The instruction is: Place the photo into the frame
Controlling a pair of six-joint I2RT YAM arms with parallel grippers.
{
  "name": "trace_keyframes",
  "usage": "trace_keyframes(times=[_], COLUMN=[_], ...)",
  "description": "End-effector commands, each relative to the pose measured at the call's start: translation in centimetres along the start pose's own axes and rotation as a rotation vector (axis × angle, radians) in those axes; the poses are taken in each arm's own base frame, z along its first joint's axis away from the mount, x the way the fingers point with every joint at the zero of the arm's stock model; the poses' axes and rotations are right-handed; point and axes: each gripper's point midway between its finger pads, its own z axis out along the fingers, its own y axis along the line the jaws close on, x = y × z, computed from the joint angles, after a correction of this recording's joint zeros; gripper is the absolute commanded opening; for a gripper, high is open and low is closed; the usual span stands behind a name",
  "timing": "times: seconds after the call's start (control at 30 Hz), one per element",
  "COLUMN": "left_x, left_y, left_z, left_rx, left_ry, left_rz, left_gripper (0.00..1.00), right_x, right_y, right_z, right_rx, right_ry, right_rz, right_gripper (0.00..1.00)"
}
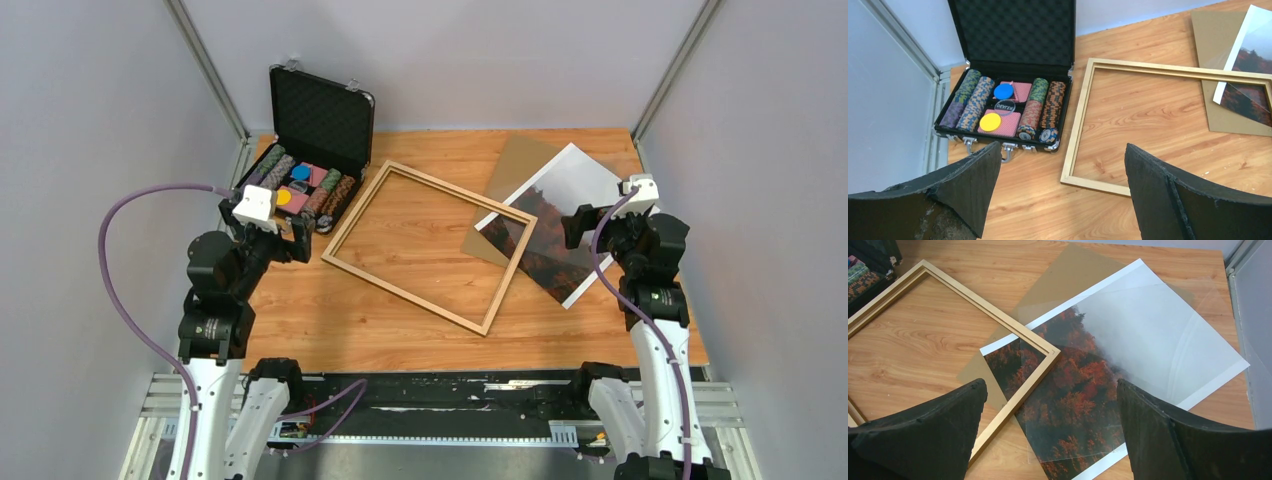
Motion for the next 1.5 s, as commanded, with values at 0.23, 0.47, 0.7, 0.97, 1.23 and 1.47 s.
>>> trace_keyframes(times=[0.23, 0.47, 0.7, 0.97, 1.23, 1.47], left_x=[-0.5, -1.0, -1.5, -0.4, 1.7, 3.1], left_y=[0.5, 0.1, -1.3, -1.3, -1.5, -1.6], left_z=[0.2, -0.5, -0.8, 1.5, 4.0, 4.4], left_rx=[-0.021, -0.008, 0.080, 0.127, 0.186, 0.194], left_ry=[-0.029, -0.038, -0.035, 0.042, 0.140, 0.174], left_rz=[0.004, 0.007, 0.028, 0.088, 0.116, 0.108], left_gripper=[1.00, 1.00, 1.00, 1.00, 1.00, 1.00], right_x=[-0.6, -1.0, -1.3, -2.6, -1.5, 1.5], right_y=[0.7, 0.9, 0.8, 0.0, 1.5, 4.6], right_z=[0.0, -0.4, -0.1, 3.1, 11.6, 20.4], right_rx=[-0.045, -0.048, -0.049, -0.046, -0.118, -0.231], right_ry=[-0.029, -0.043, -0.041, 0.006, 0.125, 0.231], right_rz=[-0.034, -0.043, -0.036, -0.039, -0.164, -0.352], right_gripper=[1.00, 1.00, 1.00, 1.00, 1.00, 0.93])
